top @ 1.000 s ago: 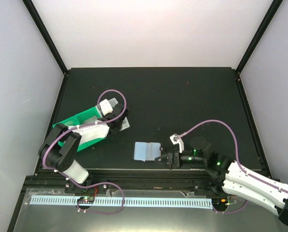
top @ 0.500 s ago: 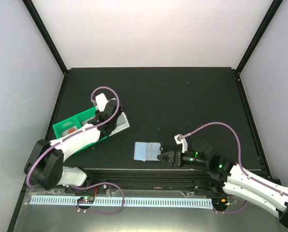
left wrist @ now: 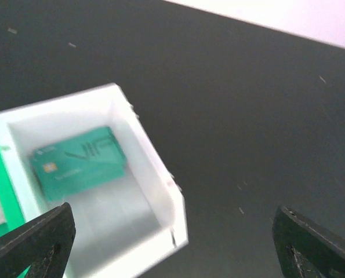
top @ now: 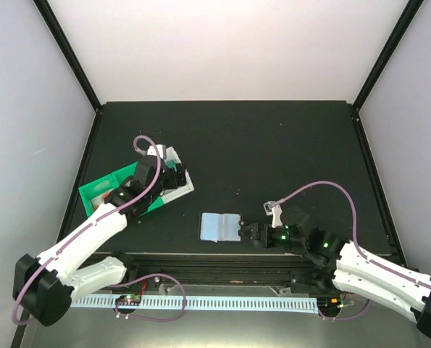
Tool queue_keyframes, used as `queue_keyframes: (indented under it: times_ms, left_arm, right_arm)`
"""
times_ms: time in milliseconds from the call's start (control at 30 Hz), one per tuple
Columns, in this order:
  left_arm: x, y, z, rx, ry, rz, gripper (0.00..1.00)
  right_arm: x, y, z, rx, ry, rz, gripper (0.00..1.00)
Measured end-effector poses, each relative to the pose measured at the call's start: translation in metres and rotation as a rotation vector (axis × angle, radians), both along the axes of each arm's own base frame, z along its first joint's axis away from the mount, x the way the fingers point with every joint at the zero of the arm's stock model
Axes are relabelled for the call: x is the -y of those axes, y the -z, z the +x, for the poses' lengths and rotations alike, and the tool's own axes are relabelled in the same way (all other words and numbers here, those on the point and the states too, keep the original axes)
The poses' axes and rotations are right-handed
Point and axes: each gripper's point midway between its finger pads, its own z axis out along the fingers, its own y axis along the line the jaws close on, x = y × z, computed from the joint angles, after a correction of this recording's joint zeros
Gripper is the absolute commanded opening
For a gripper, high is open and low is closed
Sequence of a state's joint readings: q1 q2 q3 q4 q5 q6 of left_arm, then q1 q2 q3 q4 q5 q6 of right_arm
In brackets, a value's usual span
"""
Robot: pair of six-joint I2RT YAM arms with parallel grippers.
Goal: Take the credit cards out of the card holder
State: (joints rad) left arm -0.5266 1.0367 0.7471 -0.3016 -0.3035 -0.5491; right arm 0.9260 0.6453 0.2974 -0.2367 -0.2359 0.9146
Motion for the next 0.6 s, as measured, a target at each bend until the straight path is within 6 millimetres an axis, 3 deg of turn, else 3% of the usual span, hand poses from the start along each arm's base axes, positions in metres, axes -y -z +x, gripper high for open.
queue_keyframes:
  times_ms: [167,333,600]
  left_arm:
    - [0.027,-0.003,-0.031,-0.040,0.220,-0.080,0.83]
    - [0.053,0.028,-0.067,-0.141,0.417,-0.176,0.72]
    - [0.081,0.071,-0.101,-0.298,0.593,-0.262,0.66]
  right_arm:
    - [0.000,0.016,0.002,-0.021,-0.002,-0.058,0.73]
    - [-0.009,0.026,0.002,-0.054,-0.026,-0.070,0.49]
    - [-0.018,0.041,0.004,-0.103,-0.037,-0.087,0.44]
